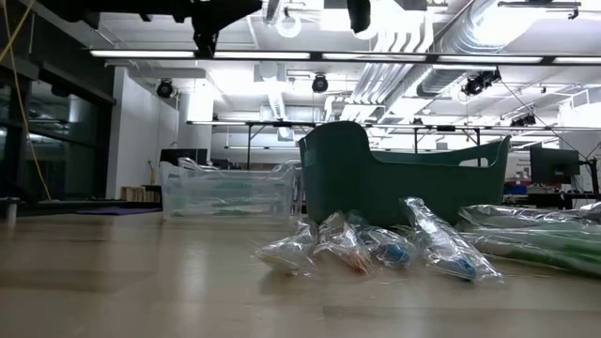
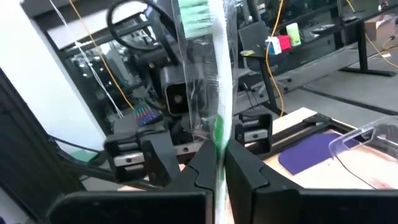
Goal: Pick & Place Toothbrushes
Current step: Put the green toothbrush into the white bin
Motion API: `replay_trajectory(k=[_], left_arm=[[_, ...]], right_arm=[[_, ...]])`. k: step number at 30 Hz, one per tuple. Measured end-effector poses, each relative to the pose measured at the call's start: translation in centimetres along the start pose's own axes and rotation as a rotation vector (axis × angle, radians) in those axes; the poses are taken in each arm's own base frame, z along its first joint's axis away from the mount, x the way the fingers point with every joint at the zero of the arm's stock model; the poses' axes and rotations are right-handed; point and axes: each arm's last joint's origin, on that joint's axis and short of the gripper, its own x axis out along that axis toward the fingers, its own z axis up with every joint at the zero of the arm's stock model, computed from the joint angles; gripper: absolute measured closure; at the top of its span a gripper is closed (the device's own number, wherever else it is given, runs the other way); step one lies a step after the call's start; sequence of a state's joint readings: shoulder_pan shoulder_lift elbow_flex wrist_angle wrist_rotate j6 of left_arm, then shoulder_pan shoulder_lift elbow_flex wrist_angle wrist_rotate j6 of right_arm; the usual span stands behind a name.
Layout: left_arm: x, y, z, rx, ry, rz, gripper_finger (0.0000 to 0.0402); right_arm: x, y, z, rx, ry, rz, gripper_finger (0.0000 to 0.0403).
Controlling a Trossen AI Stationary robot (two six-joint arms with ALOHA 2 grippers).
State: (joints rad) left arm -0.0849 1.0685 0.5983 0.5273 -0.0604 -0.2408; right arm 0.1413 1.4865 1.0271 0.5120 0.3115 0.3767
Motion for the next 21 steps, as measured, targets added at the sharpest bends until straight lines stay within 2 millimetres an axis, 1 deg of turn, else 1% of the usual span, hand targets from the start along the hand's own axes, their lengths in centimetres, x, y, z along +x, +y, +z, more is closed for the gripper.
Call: replay_trajectory(k=[8, 15, 18, 21], left_arm=[[1.5, -0.3, 0.6, 0.040, 0.022, -0.019, 0.0236], [1.7, -0.4, 0.8, 0.055, 0.034, -0.019, 0.0236], [1.7, -0.4, 0.9, 0.055, 0.032, -0.019, 0.0252], [1.7, -0.4, 0.9, 0.054, 0.024, -0.020, 0.0291]], right_arm=[[1.0, -0.1, -1.2, -0.001, -0.009, 0.023, 0.0395], [1.1, -0.1, -1.3, -0.008, -0.016, 0.021, 0.0395], [1.1, -0.1, -1.3, -0.016, -0.020, 0.027, 0.0395], [1.1, -0.1, -1.3, -0.014, -0.017, 0.028, 0.0395]])
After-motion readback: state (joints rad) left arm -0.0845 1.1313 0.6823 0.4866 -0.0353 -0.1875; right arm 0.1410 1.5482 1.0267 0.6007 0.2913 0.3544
